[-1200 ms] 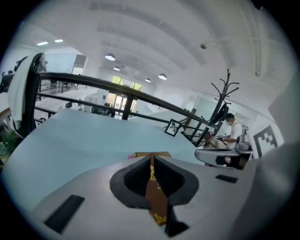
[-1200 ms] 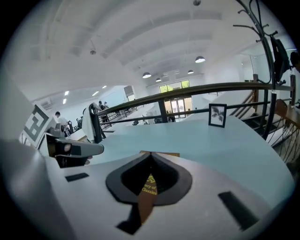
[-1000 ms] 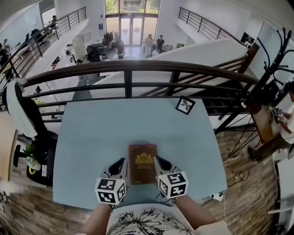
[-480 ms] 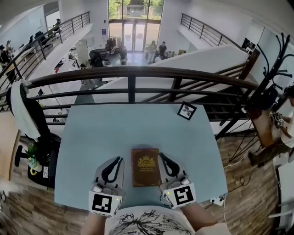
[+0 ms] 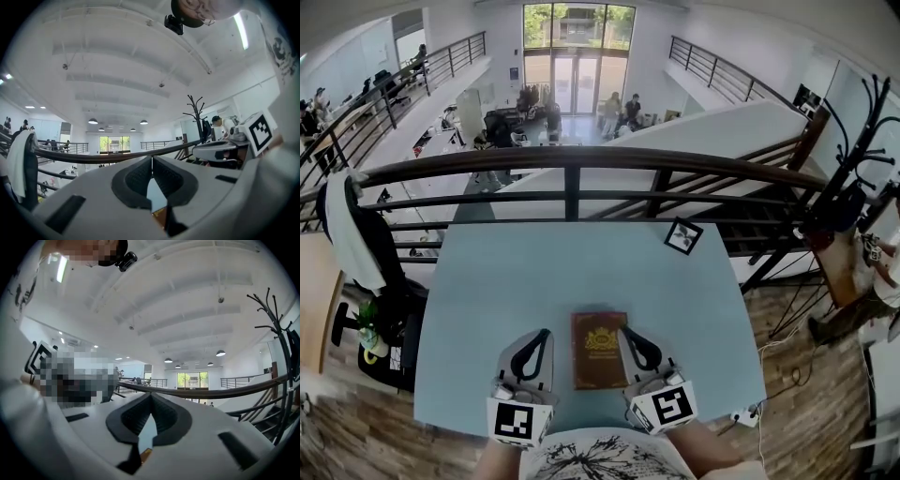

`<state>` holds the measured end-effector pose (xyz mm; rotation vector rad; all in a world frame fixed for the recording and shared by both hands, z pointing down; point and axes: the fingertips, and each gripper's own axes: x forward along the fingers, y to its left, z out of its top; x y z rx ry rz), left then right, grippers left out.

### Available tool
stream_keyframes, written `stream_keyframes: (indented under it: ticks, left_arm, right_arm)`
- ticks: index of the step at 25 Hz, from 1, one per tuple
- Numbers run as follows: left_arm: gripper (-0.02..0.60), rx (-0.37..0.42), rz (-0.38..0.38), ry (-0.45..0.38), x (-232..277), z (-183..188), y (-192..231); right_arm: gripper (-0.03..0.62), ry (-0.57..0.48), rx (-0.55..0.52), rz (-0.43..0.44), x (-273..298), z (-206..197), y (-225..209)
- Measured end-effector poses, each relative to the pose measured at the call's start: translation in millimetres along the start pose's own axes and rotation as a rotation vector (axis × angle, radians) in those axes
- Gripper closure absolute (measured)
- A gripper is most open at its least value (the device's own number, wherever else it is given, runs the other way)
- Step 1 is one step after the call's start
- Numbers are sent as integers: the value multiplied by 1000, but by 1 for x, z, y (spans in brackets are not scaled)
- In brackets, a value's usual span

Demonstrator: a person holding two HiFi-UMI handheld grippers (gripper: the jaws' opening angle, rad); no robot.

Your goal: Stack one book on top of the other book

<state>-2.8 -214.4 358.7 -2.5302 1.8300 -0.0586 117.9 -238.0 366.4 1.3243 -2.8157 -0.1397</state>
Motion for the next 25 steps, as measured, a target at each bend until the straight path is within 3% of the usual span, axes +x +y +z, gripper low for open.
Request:
stream_keyframes:
  ticks: [15, 20, 25]
  left_arm:
    - [571, -38, -4, -3, 6, -4, 18]
    - [571, -38, -18, 66, 5, -10, 20]
    - [570, -39, -11, 38, 11, -9, 20]
  right_arm:
    - [603, 57, 12, -36, 8, -13, 2]
    - [603, 61, -15, -49, 11, -14, 4]
    - [603, 77, -17, -61, 13, -18, -2]
